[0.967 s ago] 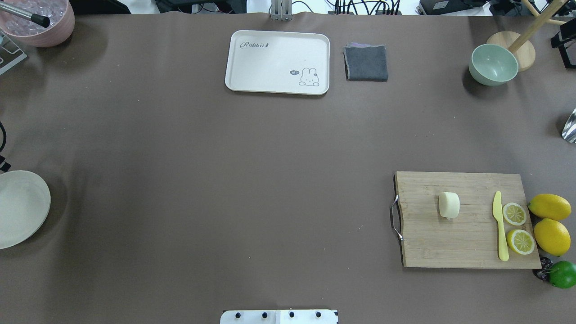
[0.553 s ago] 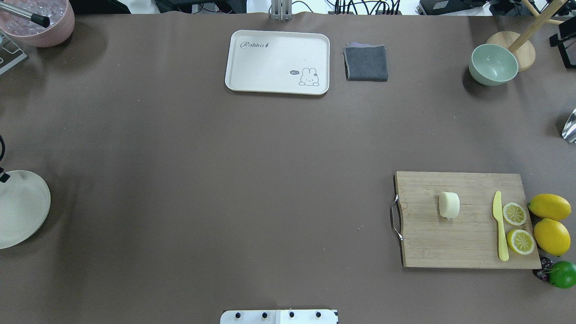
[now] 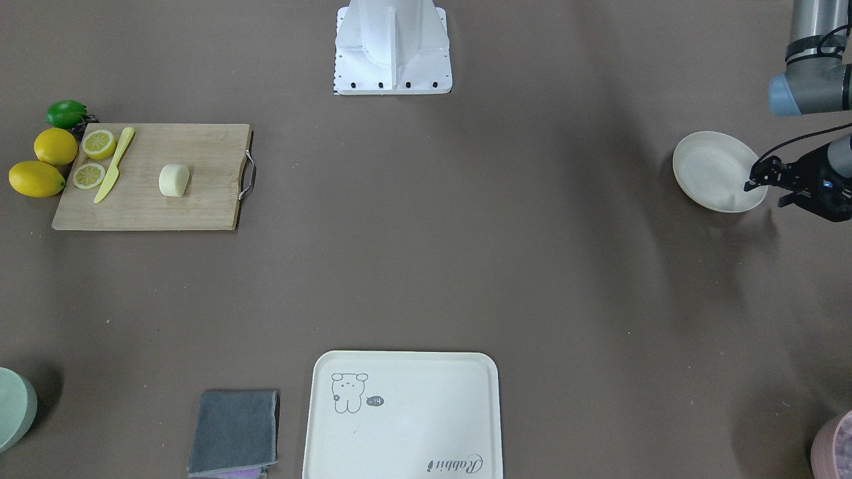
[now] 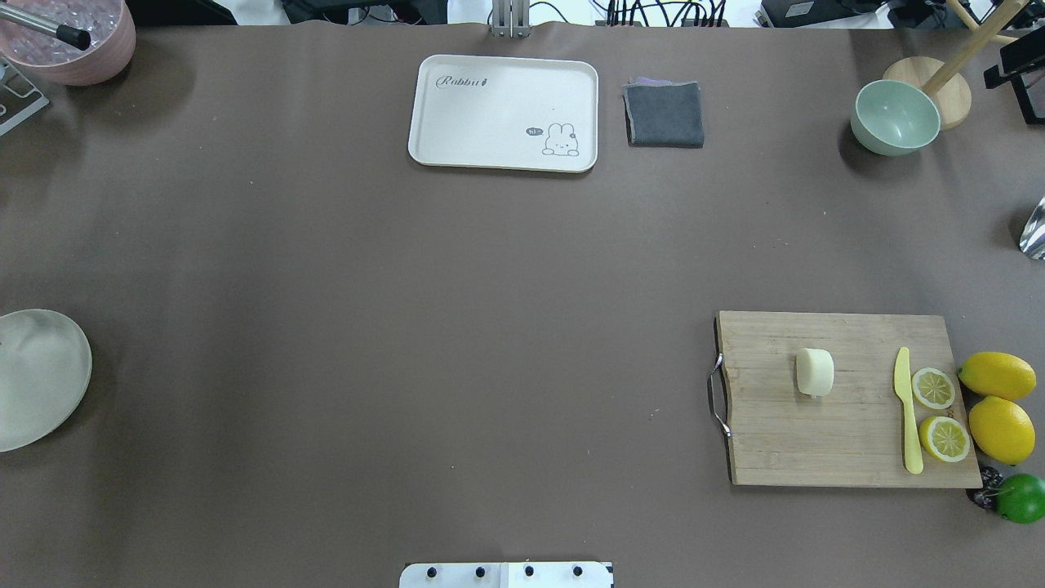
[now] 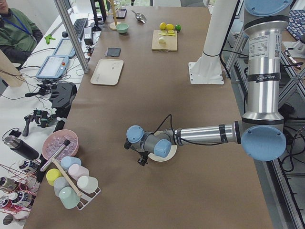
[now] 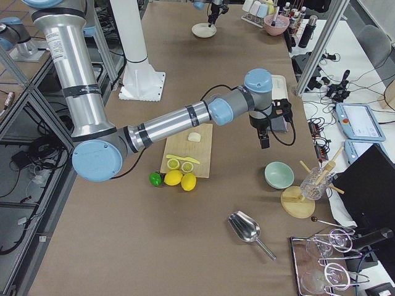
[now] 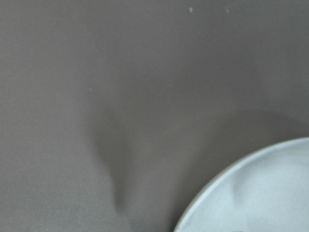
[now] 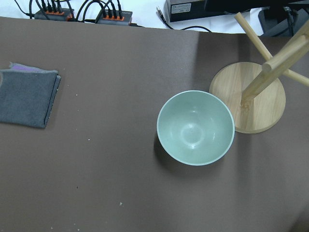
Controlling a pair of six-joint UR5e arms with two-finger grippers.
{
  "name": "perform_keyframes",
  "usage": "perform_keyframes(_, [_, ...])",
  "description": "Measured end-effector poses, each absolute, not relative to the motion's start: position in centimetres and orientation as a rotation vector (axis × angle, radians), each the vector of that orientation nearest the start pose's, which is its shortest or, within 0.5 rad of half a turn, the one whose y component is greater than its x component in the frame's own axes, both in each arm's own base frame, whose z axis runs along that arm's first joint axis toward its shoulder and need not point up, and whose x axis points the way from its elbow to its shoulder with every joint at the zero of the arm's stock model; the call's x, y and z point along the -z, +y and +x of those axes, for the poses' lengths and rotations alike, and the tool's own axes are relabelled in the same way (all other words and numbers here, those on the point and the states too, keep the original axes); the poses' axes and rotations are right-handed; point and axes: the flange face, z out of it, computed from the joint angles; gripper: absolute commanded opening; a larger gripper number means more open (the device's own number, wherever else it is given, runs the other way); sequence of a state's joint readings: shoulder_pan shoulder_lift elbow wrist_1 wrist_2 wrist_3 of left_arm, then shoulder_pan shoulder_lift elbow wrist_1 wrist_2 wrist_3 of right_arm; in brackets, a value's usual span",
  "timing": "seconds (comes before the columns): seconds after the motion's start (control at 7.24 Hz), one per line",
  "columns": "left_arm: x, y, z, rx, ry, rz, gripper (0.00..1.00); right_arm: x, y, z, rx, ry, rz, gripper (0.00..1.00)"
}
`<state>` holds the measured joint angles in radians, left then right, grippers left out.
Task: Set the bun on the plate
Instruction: 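Grasp the white plate at the table edge with the left gripper, then carry the white plate with the left gripper to the table center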
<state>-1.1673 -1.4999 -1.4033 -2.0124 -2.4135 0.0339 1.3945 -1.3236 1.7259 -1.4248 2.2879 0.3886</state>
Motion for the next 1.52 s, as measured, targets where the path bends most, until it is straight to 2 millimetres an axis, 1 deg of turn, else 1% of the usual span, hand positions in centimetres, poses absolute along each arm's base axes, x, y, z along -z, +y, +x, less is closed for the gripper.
perform_keyframes(0.14, [-72.6, -44.5, 12.6, -0.501, 0.872, 0.031, 0.0, -43.2, -59.2, -3.7, 0.0, -0.813, 0.312, 1.0])
perform_keyframes(0.28, [-72.5, -44.2, 12.5, -0.509, 0.877, 0.036, 0.0, -43.1, -59.2, -3.8, 0.002, -0.81, 0.32, 1.0])
perform_keyframes(0.55, [-71.4, -44.3, 12.4, -0.524, 0.881, 0.061, 0.0, -43.1, -59.4, -4.1, 0.013, -0.8, 0.346, 1.0])
perform_keyframes(0.69, [-71.1, -44.2, 12.0, -0.516, 0.902, 0.065, 0.0, -43.3, -59.5, -4.7, 0.02, -0.788, 0.351, 1.0])
perform_keyframes(0.83, [-70.4, -44.3, 11.1, -0.49, 0.959, 0.065, 0.0, -43.2, -59.6, -5.3, 0.028, -0.781, 0.353, 1.0])
perform_keyframes(0.97, [-69.2, -45.3, 10.0, -0.456, 1.022, 0.074, 0.0, -43.1, -59.7, -6.1, 0.039, -0.781, 0.351, 1.0])
perform_keyframes(1.11, [-67.4, -47.1, 9.0, -0.407, 1.071, 0.083, 0.0, -43.1, -59.7, -7.0, 0.052, -0.782, 0.345, 1.0])
perform_keyframes(1.24, [-65.0, -49.2, 8.6, -0.347, 1.104, 0.084, 0.0, -42.9, -59.6, -7.8, 0.058, -0.787, 0.34, 1.0])
perform_keyframes(1.38, [-61.9, -51.8, 8.6, -0.299, 1.125, 0.096, 0.0, -42.5, -59.5, -8.2, 0.057, -0.799, 0.337, 1.0])
perform_keyframes(1.52, [-57.7, -54.8, 9.2, -0.252, 1.14, 0.113, 0.0, -42.1, -59.4, -8.6, 0.056, -0.813, 0.33, 1.0])
